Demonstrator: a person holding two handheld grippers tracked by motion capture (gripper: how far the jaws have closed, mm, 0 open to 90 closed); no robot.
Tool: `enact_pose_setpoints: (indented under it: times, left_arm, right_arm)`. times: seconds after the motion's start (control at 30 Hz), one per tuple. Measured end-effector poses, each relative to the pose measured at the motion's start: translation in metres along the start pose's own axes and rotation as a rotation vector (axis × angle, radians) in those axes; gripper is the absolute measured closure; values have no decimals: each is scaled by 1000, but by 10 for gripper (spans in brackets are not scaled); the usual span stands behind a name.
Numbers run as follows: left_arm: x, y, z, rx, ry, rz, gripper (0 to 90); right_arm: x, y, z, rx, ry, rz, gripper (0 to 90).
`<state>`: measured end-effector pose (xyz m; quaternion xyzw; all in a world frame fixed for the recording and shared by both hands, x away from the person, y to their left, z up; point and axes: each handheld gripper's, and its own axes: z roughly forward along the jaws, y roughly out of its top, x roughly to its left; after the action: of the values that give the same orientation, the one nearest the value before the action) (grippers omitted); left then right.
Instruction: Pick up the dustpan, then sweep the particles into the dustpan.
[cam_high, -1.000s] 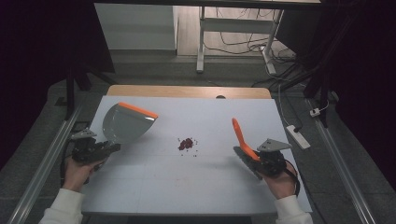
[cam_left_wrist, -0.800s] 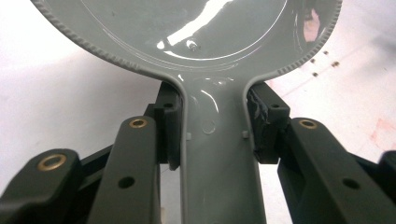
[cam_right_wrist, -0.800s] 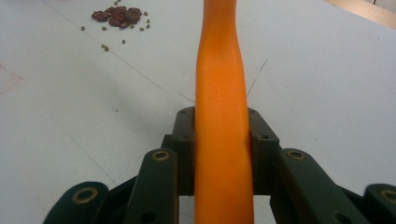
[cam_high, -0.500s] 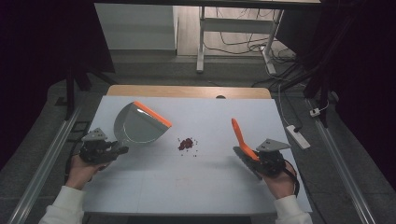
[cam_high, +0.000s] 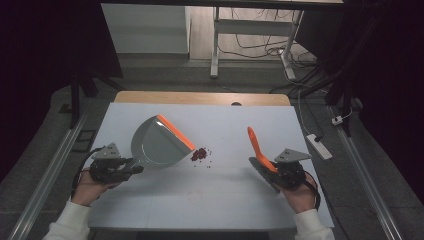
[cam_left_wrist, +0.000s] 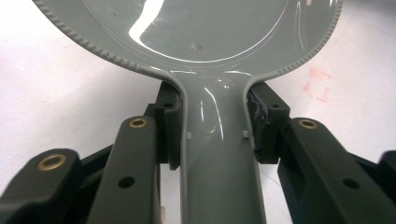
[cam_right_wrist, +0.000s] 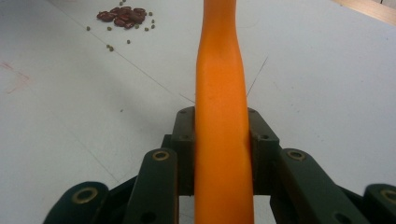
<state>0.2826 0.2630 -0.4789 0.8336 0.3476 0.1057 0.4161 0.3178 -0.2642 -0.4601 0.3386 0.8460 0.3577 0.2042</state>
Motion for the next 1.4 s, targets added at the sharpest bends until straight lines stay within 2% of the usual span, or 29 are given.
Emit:
enact_pose_setpoints:
  times: [0.17,0.3,0.43,0.67,0.8,1.1,1.4]
  left_arm:
    - [-6,0,2,29,-30,19,620]
    - [-10,1,3,41,-25,33,620]
    - [-13,1,4,54,-41,50,620]
    - [-7,-3,-1,63,-31,20,620]
    - [-6,-4,-1,85,-30,16,620]
    - [-7,-4,2,129,-42,29,620]
    - [-6,-4,4,149,-61,29,620]
  right_arm:
    - [0,0,0,-2,2,-1,703]
    - [0,0,1,-2,7,-6,703]
    - [1,0,1,-3,8,0,703]
    - [2,4,1,-18,16,-4,704]
    - [2,7,5,-23,31,4,703]
    - [7,34,26,-35,46,-37,703]
    - [11,55,37,-63,69,-38,703]
